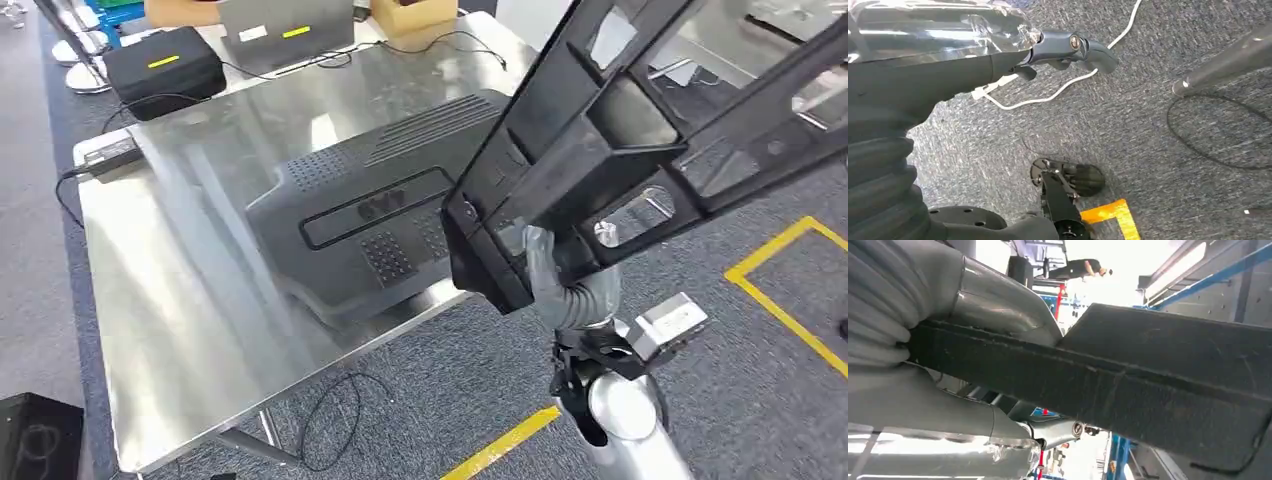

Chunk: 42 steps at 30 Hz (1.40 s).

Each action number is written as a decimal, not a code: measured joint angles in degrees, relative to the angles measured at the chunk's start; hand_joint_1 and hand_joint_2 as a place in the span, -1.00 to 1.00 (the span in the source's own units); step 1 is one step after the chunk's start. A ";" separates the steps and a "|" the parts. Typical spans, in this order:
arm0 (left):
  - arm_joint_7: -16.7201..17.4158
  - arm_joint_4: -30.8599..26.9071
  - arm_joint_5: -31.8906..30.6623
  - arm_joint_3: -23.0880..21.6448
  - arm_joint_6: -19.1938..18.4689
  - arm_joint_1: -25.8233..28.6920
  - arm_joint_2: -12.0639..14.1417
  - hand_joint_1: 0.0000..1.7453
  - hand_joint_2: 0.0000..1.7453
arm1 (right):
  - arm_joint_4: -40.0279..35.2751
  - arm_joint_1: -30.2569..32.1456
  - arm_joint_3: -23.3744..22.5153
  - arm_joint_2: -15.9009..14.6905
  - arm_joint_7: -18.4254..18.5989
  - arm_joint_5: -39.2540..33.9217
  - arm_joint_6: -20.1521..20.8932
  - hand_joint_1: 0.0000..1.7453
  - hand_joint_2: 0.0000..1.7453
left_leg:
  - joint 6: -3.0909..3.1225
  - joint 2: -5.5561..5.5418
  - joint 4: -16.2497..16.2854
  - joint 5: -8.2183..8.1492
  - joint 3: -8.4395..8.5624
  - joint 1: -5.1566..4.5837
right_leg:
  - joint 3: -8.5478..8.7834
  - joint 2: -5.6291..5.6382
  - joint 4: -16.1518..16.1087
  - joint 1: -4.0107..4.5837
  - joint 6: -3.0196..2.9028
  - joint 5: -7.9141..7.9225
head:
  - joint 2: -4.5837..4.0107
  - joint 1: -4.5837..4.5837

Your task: Take the parts from the cabinet and place them on the table.

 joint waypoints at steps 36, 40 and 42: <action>-0.94 0.00 -2.84 -1.16 -0.07 -0.18 0.00 -1.00 1.00 | 7.33 -10.47 0.24 0.79 4.88 5.01 -0.57 1.00 1.00 | -1.94 0.05 0.93 -2.23 0.61 0.22 | 4.13 0.02 -9.41 0.61 -1.82 2.69 | 0.00 -0.79; -0.26 0.00 -3.76 -1.84 -0.37 -0.20 0.00 -1.00 1.00 | 9.82 -14.88 0.96 1.07 9.27 9.95 -0.87 1.00 1.00 | -1.94 0.04 0.93 -2.23 0.60 0.21 | 4.16 0.01 -9.43 0.60 -1.81 2.71 | -0.02 -0.70; 0.13 0.00 -4.04 -1.99 -0.77 -0.33 0.00 -1.00 1.00 | 12.37 -18.21 2.05 1.46 12.04 13.67 -0.87 1.00 1.00 | -1.94 0.06 0.93 -2.22 0.61 0.21 | 4.15 0.02 -9.43 0.60 -1.81 2.76 | 0.00 -0.63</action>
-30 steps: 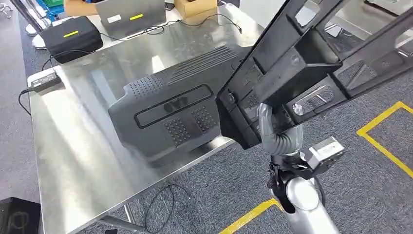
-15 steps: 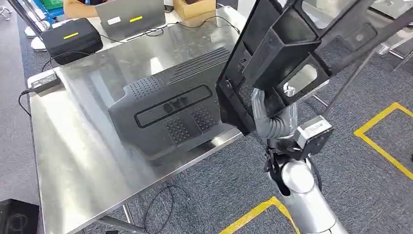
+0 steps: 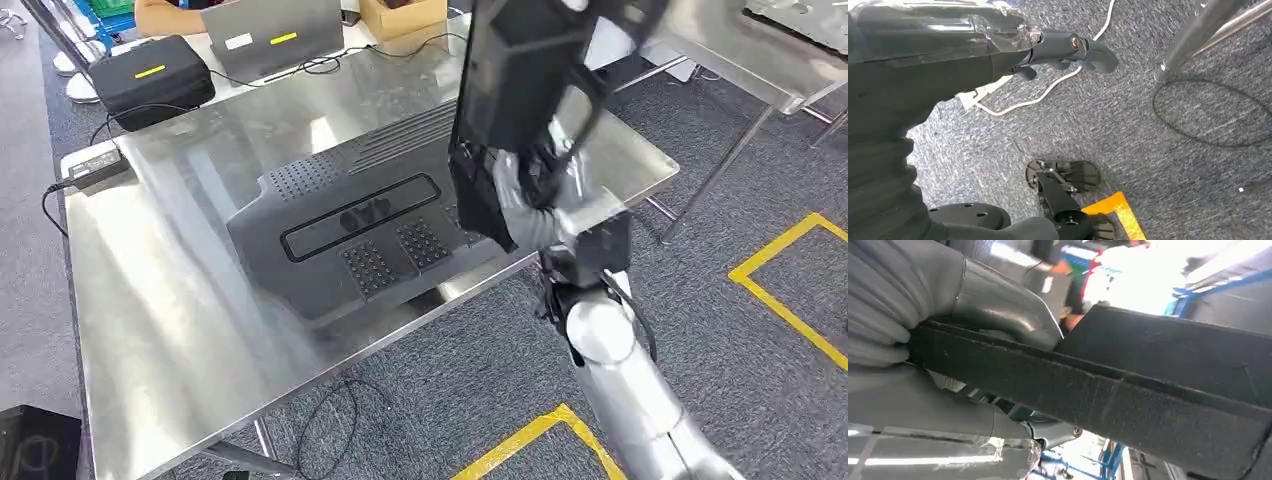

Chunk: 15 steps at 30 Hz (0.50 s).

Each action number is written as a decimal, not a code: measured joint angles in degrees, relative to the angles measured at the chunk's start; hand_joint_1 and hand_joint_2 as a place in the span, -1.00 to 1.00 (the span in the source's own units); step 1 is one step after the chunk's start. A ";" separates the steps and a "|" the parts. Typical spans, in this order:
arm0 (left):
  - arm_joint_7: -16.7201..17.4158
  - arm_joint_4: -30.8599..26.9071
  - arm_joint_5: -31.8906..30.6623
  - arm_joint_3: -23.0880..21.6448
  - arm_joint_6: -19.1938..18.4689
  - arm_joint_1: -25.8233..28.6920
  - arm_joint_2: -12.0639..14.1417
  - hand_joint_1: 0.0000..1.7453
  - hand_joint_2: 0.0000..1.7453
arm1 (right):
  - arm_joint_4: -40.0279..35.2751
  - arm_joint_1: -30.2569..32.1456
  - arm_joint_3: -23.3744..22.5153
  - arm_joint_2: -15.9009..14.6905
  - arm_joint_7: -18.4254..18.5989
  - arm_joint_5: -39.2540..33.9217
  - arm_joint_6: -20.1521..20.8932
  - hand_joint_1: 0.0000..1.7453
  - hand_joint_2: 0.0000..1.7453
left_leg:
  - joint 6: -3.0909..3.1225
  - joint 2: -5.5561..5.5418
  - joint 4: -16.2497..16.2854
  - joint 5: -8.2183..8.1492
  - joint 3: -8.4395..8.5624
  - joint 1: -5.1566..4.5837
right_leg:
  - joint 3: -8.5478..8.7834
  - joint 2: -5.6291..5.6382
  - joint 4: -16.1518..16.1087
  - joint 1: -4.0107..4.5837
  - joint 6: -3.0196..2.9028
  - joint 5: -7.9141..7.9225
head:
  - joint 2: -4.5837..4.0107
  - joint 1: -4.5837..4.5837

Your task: Take the parts from the cabinet and place them on the table.

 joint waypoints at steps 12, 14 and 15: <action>1.42 0.00 -0.79 -1.59 -0.79 -0.85 -0.55 -1.00 1.00 | 20.74 -18.96 8.17 6.21 10.14 18.52 -0.59 1.00 1.00 | -0.09 -0.06 0.01 0.08 -0.01 0.05 | -0.03 -0.05 0.00 0.06 -0.05 0.07 | 0.00 -0.07; 1.49 0.00 -0.79 -1.79 -0.52 -0.77 -0.61 -1.00 1.00 | 24.71 -21.53 9.51 7.22 10.91 20.14 -0.02 1.00 1.00 | -0.09 -0.07 0.01 0.08 -0.01 0.05 | -0.02 -0.05 0.00 0.06 -0.04 0.07 | -0.02 -0.02; 1.53 0.00 -0.81 -1.84 -0.44 -0.70 -0.72 -1.00 1.00 | 26.97 -22.77 10.14 7.80 11.19 20.86 0.09 1.00 1.00 | -0.09 -0.07 0.01 0.08 -0.01 0.05 | -0.02 -0.05 -0.01 0.06 -0.04 0.07 | 0.00 -0.02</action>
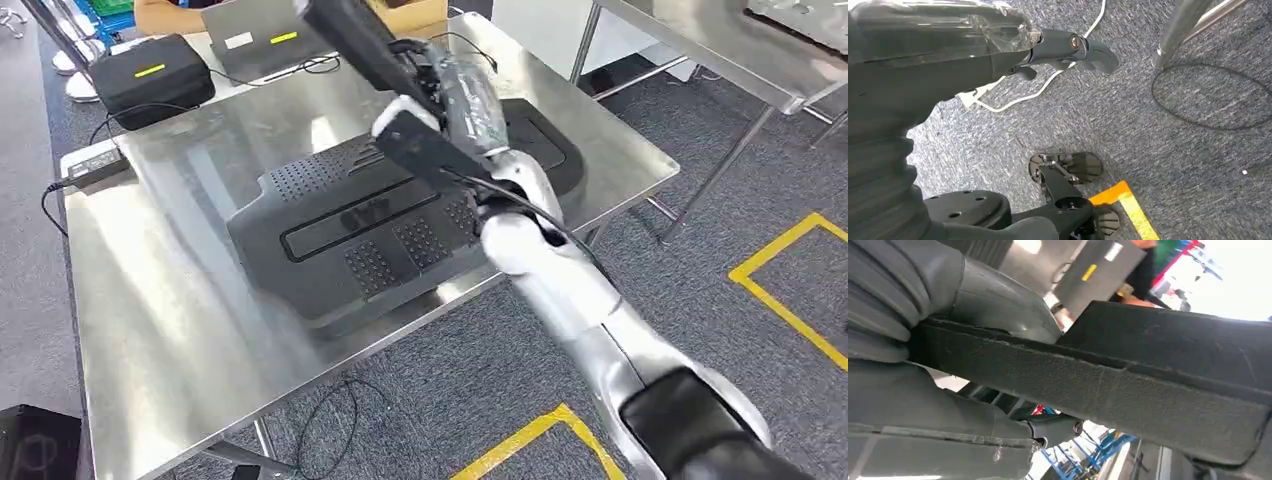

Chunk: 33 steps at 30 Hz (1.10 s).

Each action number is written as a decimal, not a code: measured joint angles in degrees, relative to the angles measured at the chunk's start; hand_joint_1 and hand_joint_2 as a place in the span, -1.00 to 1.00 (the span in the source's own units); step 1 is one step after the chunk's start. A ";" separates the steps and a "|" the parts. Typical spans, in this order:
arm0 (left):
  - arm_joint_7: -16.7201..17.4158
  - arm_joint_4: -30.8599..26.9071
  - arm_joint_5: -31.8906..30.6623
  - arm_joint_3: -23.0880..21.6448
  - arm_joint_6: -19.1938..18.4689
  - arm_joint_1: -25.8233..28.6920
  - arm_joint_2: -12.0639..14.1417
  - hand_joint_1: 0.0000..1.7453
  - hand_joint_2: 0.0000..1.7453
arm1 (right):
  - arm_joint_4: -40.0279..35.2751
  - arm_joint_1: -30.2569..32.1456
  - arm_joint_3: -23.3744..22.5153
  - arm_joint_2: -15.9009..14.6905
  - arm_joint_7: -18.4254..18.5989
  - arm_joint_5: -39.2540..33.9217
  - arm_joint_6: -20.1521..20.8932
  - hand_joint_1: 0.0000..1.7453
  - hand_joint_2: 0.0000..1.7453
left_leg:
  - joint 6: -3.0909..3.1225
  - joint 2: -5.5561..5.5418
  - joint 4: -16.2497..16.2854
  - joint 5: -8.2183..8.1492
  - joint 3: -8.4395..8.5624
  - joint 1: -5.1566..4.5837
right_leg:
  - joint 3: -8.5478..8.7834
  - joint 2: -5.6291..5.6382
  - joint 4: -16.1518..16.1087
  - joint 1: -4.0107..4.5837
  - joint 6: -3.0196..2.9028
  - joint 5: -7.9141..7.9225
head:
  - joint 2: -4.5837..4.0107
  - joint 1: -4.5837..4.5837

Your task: Take the parts from the cabinet and place them on the table.

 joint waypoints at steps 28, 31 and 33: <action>-1.97 0.00 -1.73 -2.25 1.84 0.88 -0.28 -1.00 1.00 | 31.05 -3.12 23.22 7.24 6.58 32.79 7.65 1.00 1.00 | -0.02 -0.06 0.01 0.01 -0.02 -0.01 | 0.10 -0.02 -0.26 0.13 0.03 0.03 | 0.00 0.28; -1.99 0.00 -1.73 -2.25 1.84 0.89 -0.28 -1.00 1.00 | 31.97 -3.13 24.75 7.28 6.58 32.88 7.76 1.00 1.00 | -0.02 -0.06 0.01 0.01 0.00 -0.02 | 0.12 -0.01 -0.28 0.13 0.03 0.03 | -0.02 0.31; -1.97 0.00 -1.92 -2.25 2.16 0.90 -0.28 -1.00 1.00 | 32.53 -3.18 25.73 7.32 6.54 33.38 8.13 1.00 1.00 | -0.02 -0.06 0.01 0.01 0.02 -0.02 | 0.15 -0.01 -0.31 0.13 0.03 0.03 | 0.00 0.31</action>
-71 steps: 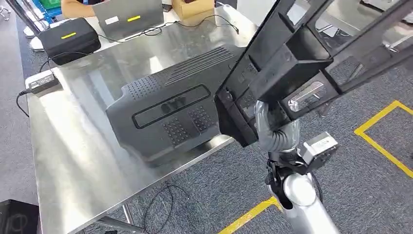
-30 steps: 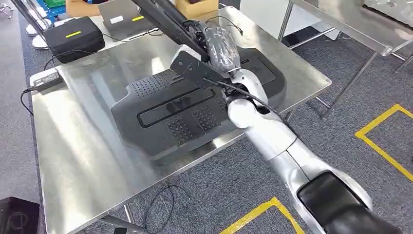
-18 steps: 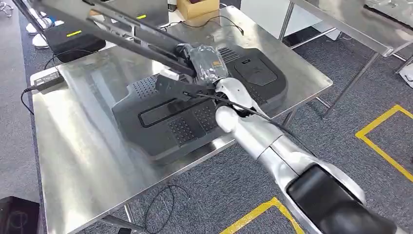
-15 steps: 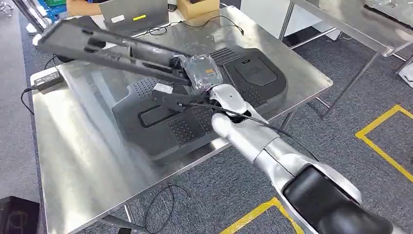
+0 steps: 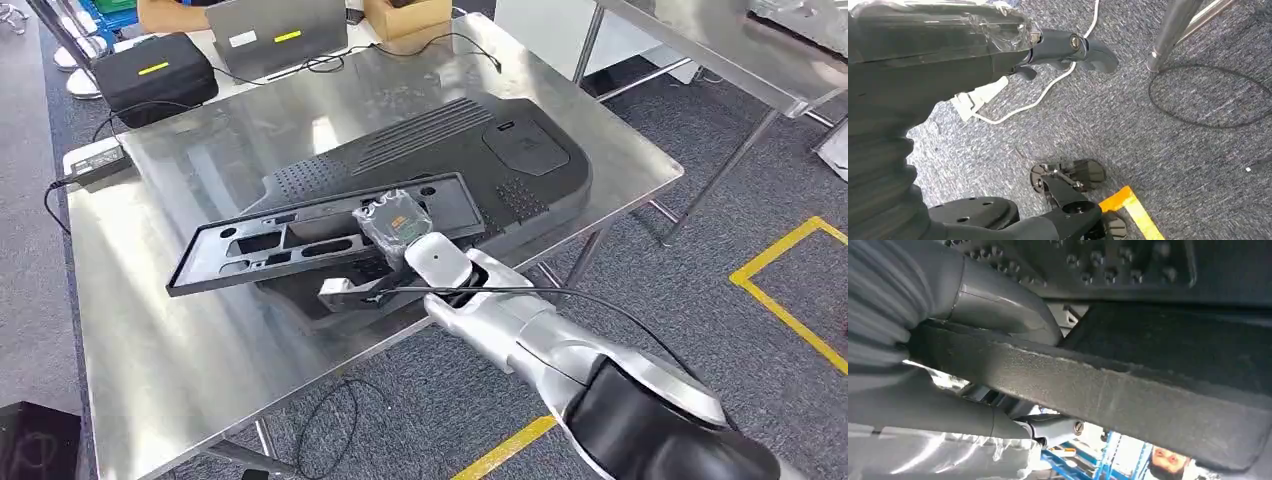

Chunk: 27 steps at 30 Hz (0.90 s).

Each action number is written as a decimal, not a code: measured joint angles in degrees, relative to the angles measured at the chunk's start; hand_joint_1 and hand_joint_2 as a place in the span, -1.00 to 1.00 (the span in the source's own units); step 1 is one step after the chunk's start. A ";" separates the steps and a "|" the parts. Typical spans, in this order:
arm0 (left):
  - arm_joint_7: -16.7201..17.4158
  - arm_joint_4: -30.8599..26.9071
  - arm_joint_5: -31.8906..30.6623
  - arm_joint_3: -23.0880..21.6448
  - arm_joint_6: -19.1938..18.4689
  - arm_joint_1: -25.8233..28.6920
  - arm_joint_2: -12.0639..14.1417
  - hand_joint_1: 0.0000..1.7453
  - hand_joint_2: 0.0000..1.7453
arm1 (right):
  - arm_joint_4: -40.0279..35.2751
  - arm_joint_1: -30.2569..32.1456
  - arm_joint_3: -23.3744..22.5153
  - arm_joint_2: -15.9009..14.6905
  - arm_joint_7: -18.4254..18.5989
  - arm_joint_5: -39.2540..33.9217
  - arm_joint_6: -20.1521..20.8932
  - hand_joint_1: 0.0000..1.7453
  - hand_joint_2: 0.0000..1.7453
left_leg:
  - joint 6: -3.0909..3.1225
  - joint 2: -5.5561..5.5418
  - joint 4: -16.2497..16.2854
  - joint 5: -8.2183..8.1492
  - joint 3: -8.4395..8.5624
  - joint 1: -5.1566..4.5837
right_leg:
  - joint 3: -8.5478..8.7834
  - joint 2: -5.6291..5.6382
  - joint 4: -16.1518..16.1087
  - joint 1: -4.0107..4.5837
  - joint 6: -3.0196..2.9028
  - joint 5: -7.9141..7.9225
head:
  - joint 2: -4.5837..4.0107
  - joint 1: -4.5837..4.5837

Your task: Take the parts from the cabinet and place them on the table.

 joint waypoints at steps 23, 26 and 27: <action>-2.27 0.00 -0.11 -0.44 5.35 0.05 0.02 -1.00 -1.00 | 3.54 0.43 3.30 -0.26 8.87 6.38 -6.03 -1.00 -1.00 | -0.16 0.47 -0.04 -0.09 0.84 0.01 | 0.71 0.49 -0.04 0.12 -0.07 0.13 | -0.02 -0.07; -1.92 0.02 0.04 -0.44 5.35 0.13 0.02 -1.00 -1.00 | 2.88 0.18 1.61 -0.48 8.79 5.13 -8.53 -1.00 -1.00 | -0.18 0.46 -0.03 -0.07 0.83 0.03 | 0.69 0.48 -0.03 0.14 -0.07 0.14 | -0.02 -0.04; -1.86 0.00 0.07 -0.44 5.35 0.16 0.02 -1.00 -1.00 | 2.29 -0.02 0.65 -0.61 8.11 4.32 -8.85 -1.00 -1.00 | -0.18 0.46 -0.03 -0.07 0.81 0.02 | 0.67 0.48 -0.03 0.13 -0.07 0.14 | -0.02 -0.04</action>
